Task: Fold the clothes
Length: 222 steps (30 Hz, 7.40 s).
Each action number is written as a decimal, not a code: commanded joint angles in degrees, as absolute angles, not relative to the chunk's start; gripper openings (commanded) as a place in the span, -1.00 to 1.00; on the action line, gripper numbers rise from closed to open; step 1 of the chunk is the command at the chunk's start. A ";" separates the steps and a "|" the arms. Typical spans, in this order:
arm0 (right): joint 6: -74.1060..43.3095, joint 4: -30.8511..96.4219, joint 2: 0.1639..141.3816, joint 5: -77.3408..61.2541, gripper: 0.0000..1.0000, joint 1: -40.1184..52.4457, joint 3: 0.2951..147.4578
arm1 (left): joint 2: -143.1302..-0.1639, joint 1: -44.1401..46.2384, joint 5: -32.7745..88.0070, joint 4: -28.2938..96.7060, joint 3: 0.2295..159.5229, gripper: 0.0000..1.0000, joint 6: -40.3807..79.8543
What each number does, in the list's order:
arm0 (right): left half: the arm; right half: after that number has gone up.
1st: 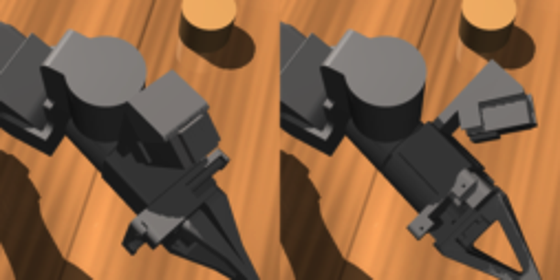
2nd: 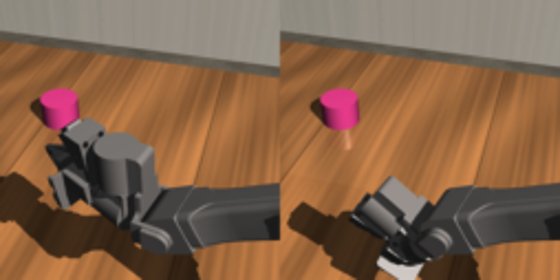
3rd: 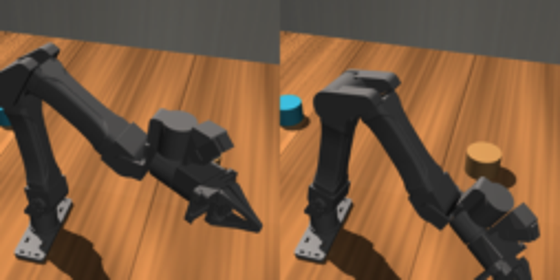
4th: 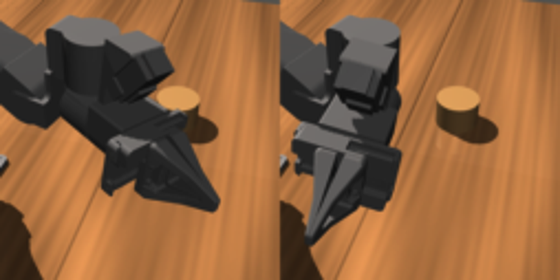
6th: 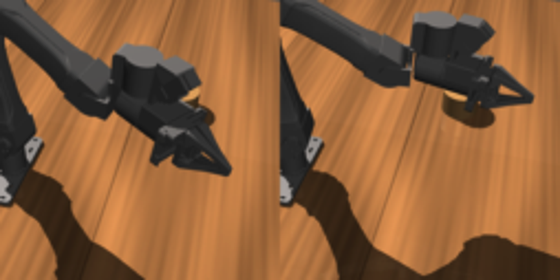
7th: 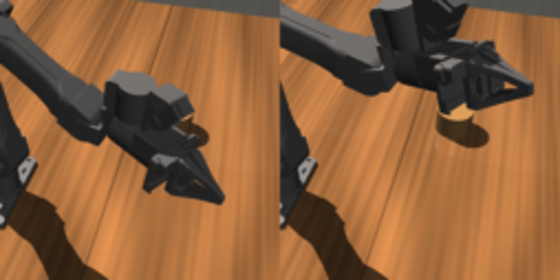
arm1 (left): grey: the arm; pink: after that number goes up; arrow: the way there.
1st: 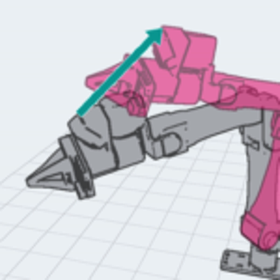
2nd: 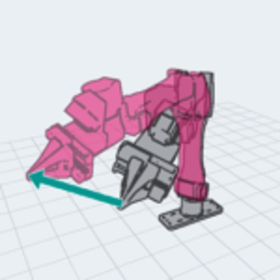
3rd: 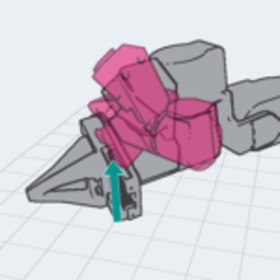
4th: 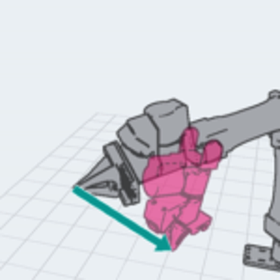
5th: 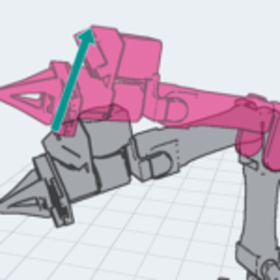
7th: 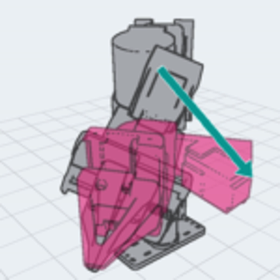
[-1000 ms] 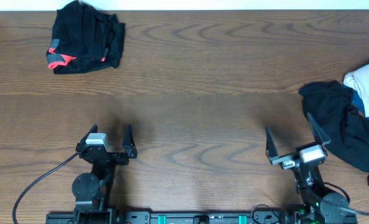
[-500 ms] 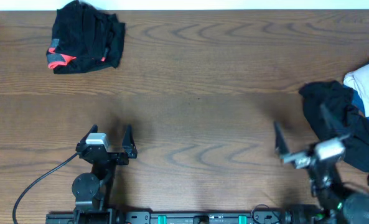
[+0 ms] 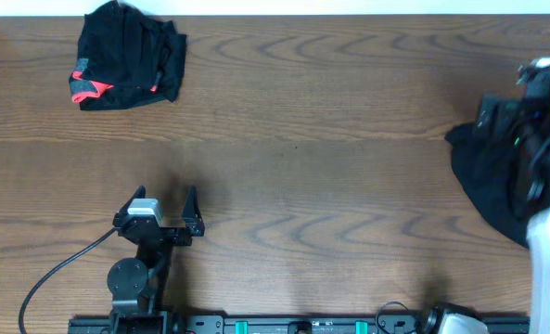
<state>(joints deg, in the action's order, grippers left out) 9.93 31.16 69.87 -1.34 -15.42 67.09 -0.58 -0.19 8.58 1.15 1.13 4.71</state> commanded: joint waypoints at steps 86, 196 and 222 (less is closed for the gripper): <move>-31.03 36.58 102.32 10.59 -0.98 -45.04 72.23 | -0.23 0.08 9.37 3.20 0.23 0.96 5.02; -2.74 37.43 104.20 2.74 0.98 -7.42 81.78 | -0.23 0.08 9.37 3.20 0.23 0.96 5.02; -2.74 28.42 110.65 -18.17 0.82 -12.97 71.48 | -0.23 0.08 9.37 3.20 0.23 0.96 5.02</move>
